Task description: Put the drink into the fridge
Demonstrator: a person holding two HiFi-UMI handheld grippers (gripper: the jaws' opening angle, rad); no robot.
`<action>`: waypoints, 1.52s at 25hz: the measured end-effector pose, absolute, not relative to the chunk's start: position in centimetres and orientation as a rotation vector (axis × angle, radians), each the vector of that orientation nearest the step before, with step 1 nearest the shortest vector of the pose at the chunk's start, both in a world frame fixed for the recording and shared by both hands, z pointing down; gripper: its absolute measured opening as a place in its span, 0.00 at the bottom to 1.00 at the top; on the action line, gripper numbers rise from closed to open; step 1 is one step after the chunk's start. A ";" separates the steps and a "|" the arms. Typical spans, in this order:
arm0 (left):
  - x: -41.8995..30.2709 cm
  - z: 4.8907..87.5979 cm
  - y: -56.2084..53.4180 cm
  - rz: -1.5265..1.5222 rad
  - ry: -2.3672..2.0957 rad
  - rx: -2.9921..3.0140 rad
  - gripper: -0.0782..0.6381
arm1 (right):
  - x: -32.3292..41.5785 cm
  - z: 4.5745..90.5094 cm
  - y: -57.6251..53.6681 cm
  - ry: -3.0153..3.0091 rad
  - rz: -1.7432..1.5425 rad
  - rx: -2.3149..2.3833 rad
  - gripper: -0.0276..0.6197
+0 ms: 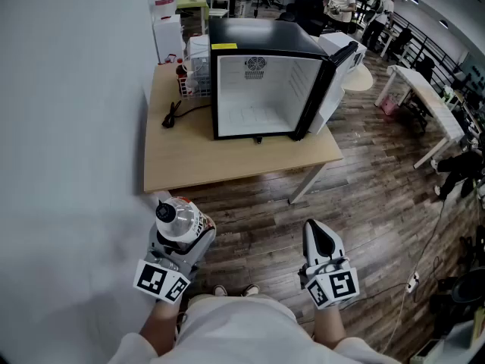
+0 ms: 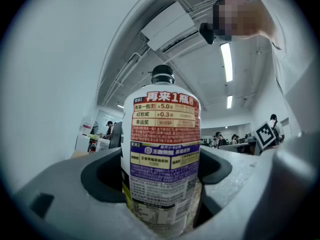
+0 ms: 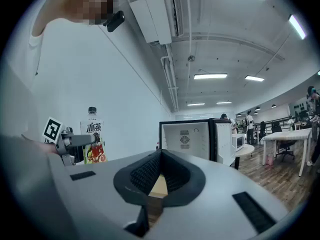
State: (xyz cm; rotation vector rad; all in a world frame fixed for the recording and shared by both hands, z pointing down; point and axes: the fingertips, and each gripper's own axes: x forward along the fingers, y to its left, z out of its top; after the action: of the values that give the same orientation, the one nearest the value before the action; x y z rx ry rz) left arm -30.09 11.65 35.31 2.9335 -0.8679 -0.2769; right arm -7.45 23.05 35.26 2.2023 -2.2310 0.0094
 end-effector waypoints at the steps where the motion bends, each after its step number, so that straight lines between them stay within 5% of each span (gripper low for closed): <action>1: -29.9 35.3 11.8 -0.274 -0.872 2.933 0.69 | -7.3 35.2 23.1 -2.233 0.009 2.201 0.04; 28: -21.8 36.4 13.6 -0.238 -0.870 2.917 0.69 | 2.0 37.7 25.0 -2.218 0.091 2.288 0.04; 38: -18.1 38.4 6.0 -0.219 -0.847 2.884 0.69 | 5.5 39.9 19.2 -2.147 0.166 2.288 0.04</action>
State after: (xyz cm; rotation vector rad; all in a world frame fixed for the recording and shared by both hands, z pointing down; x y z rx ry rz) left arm -18.13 5.97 38.44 2.8836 -0.8469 -0.2189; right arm 5.51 19.24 39.86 2.2885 -2.1470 0.1657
